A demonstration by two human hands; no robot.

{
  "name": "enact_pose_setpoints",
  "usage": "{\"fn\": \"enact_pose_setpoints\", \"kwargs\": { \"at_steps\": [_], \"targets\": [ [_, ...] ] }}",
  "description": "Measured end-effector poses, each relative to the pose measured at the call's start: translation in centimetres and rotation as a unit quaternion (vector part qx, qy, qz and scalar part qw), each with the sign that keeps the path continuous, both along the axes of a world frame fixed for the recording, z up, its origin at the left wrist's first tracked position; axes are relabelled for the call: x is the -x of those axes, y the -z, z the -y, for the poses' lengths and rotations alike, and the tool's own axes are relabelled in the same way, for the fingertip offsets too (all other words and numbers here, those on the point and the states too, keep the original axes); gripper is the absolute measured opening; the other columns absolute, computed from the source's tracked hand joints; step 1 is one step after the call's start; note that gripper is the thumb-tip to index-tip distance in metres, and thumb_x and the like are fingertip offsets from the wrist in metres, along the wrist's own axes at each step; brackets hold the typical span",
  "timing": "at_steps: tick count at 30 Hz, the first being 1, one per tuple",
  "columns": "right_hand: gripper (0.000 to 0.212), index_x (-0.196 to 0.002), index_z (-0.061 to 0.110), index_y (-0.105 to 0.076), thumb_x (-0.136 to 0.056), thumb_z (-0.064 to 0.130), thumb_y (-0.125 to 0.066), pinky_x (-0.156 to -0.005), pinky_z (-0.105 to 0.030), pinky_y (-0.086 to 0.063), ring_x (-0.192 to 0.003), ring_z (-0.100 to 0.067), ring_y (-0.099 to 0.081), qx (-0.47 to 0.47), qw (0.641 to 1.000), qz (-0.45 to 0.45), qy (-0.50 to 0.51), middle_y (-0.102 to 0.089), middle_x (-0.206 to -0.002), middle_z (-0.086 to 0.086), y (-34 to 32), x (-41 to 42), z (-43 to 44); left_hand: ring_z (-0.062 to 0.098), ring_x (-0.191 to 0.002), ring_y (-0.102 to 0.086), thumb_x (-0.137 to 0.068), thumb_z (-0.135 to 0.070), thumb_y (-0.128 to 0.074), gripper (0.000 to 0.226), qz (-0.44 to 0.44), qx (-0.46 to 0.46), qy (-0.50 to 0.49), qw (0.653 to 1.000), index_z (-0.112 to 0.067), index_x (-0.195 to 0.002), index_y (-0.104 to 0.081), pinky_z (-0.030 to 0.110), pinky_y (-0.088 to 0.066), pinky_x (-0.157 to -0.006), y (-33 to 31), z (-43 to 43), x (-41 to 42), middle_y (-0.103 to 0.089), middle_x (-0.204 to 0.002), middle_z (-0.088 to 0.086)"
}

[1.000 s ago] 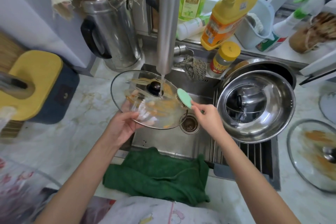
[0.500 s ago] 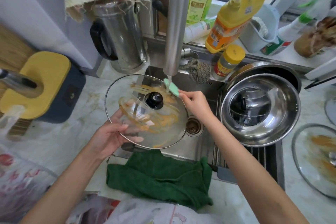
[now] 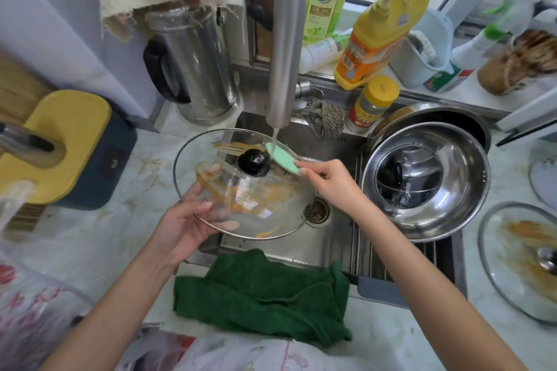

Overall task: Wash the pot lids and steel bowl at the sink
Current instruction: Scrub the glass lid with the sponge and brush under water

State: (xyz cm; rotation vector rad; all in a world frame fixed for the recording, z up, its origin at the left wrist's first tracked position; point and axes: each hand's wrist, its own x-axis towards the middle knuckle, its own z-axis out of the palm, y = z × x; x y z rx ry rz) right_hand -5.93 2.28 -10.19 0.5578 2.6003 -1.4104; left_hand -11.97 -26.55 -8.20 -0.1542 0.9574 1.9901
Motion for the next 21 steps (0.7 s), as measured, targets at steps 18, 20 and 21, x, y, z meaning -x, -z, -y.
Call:
{"fn": "enact_pose_setpoints", "kwargs": {
  "at_steps": [18, 20, 21],
  "targets": [
    [0.028, -0.121, 0.041, -0.063, -0.094, 0.039, -0.056, -0.042, -0.016, -0.027, -0.039, -0.008, -0.037, -0.106, 0.994, -0.033, -0.011, -0.071, -0.07, 0.0, -5.7, -4.9, 5.8, 0.02, -0.092, -0.069, -0.089, 0.013, -0.036, 0.062, -0.058, 0.093, -0.093, 0.99, -0.022, -0.139, -0.044, 0.036, -0.061, -0.07, -1.5, -5.8, -0.8, -0.06, -0.128, 0.015],
    [0.031, -0.125, 0.037, -0.062, -0.094, 0.037, -0.057, -0.046, -0.021, -0.033, -0.046, -0.007, -0.043, -0.114, 0.991, -0.061, -0.032, -0.07, -0.074, 0.004, -5.8, -4.9, 6.6, 0.017, -0.088, -0.071, -0.094, 0.011, -0.032, 0.06, -0.067, 0.101, -0.107, 0.987, -0.025, -0.141, -0.04, 0.034, -0.061, -0.067, -1.7, -6.1, -0.8, -0.065, -0.116, 0.01],
    [0.031, -0.126, 0.036, -0.062, -0.094, 0.035, -0.057, -0.049, -0.026, -0.036, -0.05, -0.007, -0.044, -0.113, 0.99, -0.073, -0.045, -0.068, -0.074, 0.006, -5.8, -5.2, 6.7, 0.016, -0.086, -0.072, -0.094, 0.011, -0.032, 0.059, -0.064, 0.1, -0.118, 0.986, -0.025, -0.14, -0.04, 0.034, -0.061, -0.067, -1.7, -6.1, -0.6, -0.069, -0.109, 0.009]
  ]
}}
